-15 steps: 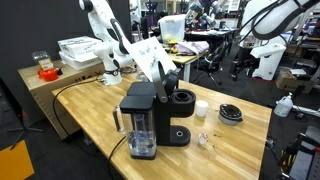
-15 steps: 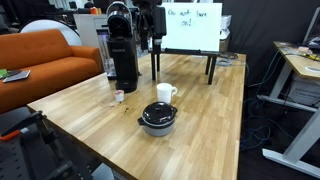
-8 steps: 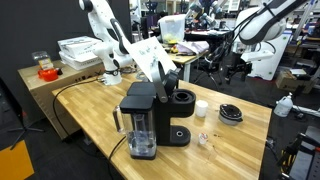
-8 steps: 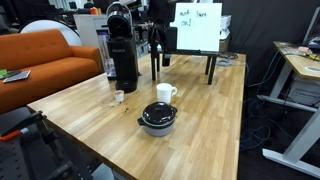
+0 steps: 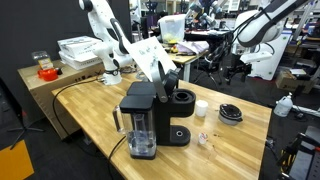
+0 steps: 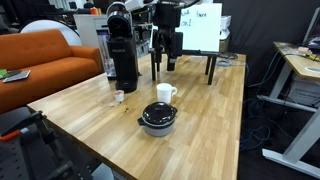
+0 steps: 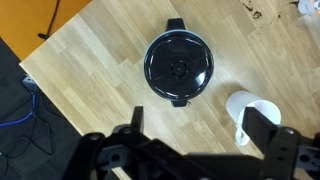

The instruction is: Take the lid off the pot and put it on the table

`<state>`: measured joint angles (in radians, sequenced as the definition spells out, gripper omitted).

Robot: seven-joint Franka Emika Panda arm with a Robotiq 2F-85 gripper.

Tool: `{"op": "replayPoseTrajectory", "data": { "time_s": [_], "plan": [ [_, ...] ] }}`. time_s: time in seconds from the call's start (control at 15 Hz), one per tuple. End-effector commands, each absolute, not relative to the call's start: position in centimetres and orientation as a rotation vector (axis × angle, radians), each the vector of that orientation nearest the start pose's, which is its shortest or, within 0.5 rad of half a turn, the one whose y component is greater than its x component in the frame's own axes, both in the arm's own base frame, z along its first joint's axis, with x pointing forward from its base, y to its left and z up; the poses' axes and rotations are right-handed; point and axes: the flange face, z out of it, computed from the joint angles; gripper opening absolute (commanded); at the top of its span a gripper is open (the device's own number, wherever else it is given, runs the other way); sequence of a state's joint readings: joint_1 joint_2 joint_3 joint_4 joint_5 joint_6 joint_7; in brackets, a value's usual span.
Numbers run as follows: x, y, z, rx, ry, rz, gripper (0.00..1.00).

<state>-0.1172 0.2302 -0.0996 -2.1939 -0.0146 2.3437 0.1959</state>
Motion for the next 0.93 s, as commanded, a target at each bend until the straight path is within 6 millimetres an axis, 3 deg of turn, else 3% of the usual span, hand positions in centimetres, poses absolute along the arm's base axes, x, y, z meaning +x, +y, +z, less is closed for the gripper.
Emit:
{"op": "replayPoseTrajectory", "data": {
  "time_s": [0.0, 0.47, 0.67, 0.87],
  "plan": [
    [53.4, -11.8, 27.4, -3.108, 0.63, 0.128, 1.0],
    [55.1, -13.8, 26.7, -3.021, 0.717, 0.102, 1.0],
    [55.9, -15.1, 25.0, -3.053, 0.731, 0.122, 1.0],
    [56.5, -15.0, 22.7, -3.062, 0.705, 0.167, 1.0]
  ]
}}
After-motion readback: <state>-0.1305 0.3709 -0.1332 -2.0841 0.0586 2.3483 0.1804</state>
